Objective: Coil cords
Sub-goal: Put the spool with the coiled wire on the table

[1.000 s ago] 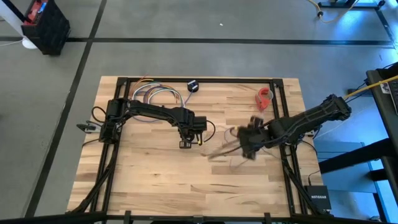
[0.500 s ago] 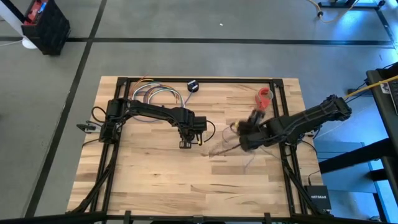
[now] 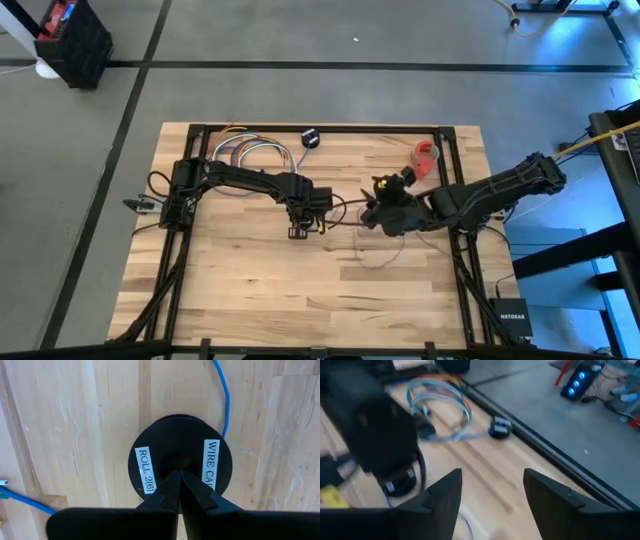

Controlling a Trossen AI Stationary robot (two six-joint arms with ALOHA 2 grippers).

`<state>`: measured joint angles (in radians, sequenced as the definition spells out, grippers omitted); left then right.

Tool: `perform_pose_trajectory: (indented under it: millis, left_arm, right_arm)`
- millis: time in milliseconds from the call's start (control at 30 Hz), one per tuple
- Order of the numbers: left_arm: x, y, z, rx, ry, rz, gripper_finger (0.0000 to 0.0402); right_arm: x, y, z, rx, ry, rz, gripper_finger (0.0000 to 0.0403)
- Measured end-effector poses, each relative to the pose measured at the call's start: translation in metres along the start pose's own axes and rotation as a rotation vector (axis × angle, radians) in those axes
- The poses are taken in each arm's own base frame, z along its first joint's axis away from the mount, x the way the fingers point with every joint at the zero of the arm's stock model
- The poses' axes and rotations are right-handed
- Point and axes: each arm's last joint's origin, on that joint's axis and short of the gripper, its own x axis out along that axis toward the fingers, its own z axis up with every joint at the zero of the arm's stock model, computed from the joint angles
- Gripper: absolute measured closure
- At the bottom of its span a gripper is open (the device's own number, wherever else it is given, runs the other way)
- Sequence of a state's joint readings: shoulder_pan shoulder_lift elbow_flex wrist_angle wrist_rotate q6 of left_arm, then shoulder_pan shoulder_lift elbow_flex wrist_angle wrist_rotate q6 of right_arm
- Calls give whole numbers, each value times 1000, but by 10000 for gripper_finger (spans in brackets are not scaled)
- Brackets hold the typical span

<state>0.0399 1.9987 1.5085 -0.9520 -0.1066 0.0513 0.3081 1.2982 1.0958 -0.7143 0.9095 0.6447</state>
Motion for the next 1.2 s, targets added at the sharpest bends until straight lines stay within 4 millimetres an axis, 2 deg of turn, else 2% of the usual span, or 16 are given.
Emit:
perform_pose_trajectory:
  millis: [133,267,400,500,600,733,833,967,1200]
  left_arm:
    - [0,0,0,1,0,0,398]
    - [0,0,0,1,0,0,398]
    - [0,-1,0,5,-1,0,398]
    - [0,-1,0,5,-2,0,398]
    - [0,-1,0,8,-2,0,398]
    - [0,-1,0,11,-4,0,398]
    - [0,-1,0,12,-4,0,398]
    - [0,-1,1,12,-5,0,398]
    - [0,-1,1,13,-13,1,398]
  right_arm:
    - [0,4,7,-58,-52,23,187]
    - [5,4,-4,-252,45,80,187]
    - [20,11,-36,-359,170,207,187]
    - [33,11,-66,-413,205,199,187]
    - [48,12,-94,-410,142,225,187]
    - [72,16,-115,-399,32,358,187]
    - [94,17,-118,-388,7,403,187]
    - [123,19,-122,-475,51,433,187]
    - [163,23,-118,-516,114,571,187]
